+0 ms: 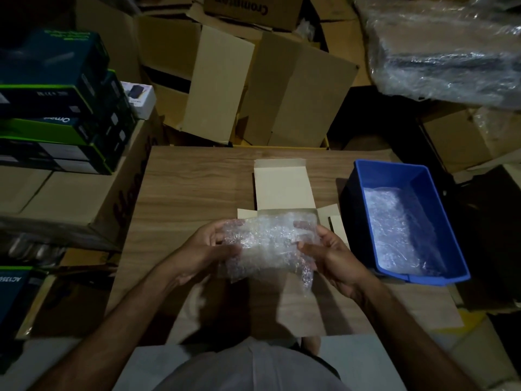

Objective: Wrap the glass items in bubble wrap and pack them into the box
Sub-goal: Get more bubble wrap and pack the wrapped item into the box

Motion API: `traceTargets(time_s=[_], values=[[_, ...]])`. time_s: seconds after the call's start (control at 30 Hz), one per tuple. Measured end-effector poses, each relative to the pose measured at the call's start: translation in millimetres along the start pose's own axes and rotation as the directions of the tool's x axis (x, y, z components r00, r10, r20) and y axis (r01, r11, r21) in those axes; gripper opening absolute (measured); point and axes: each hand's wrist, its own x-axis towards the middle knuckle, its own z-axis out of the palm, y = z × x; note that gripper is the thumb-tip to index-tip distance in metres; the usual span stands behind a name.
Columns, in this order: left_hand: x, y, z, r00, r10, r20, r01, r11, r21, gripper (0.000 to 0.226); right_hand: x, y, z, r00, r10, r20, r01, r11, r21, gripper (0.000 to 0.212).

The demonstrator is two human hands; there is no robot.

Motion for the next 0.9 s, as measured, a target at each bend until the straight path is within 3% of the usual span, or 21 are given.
traceTargets(time_s=[0.1,0.17,0.27,0.33,0.4,0.5,0.6,0.67,0.73,0.8,0.9], values=[[-1,3,4,0.999,0.018,-0.037,-0.015,0.997,0.073,0.033,-4,-2,2,0.999,-0.027,-0.036,0.027,1.0,-0.01,0.027],[-1,6,4,1.0,-0.023,-0.016,0.024,0.997,0.079,0.026,-5,-1,-1,0.999,-0.027,-0.046,0.025,0.999,-0.044,0.031],[-1,5,-6,0.99,-0.09,0.113,0.091,0.996,-0.002,0.073,-8,1,-8,0.999,-0.033,0.019,0.033,0.999,-0.023,0.021],[1,3,-7,0.982,-0.089,0.166,0.091,0.996,-0.006,0.081,-13,-1,-11,0.997,-0.023,0.078,0.02,0.999,0.032,0.029],[6,3,2,0.993,-0.069,0.098,0.069,0.998,0.001,0.077,-13,3,-12,0.999,-0.035,0.039,0.039,0.993,-0.113,0.028],[19,-4,13,0.999,0.016,-0.045,-0.012,0.996,0.086,0.057,-8,11,-9,0.973,-0.202,-0.108,0.16,0.937,-0.311,0.025],[25,-2,20,1.0,-0.003,-0.022,0.008,0.974,0.225,0.057,-8,13,-13,0.949,-0.254,-0.186,0.19,0.934,-0.304,0.042],[32,1,25,0.999,0.002,0.034,-0.016,0.902,0.43,0.034,-8,12,-18,0.952,-0.258,-0.167,0.185,0.915,-0.358,0.026],[43,1,29,0.996,-0.001,0.093,-0.048,0.85,0.524,0.011,-7,17,-22,0.953,-0.264,-0.151,0.195,0.911,-0.363,0.009],[58,-2,30,0.992,-0.029,0.121,-0.031,0.883,0.468,0.014,-5,25,-24,0.933,-0.319,-0.168,0.25,0.908,-0.337,0.005],[82,-2,34,0.987,-0.109,0.117,0.065,0.942,0.33,0.026,-2,34,-30,0.898,-0.376,-0.228,0.285,0.893,-0.349,0.016]])
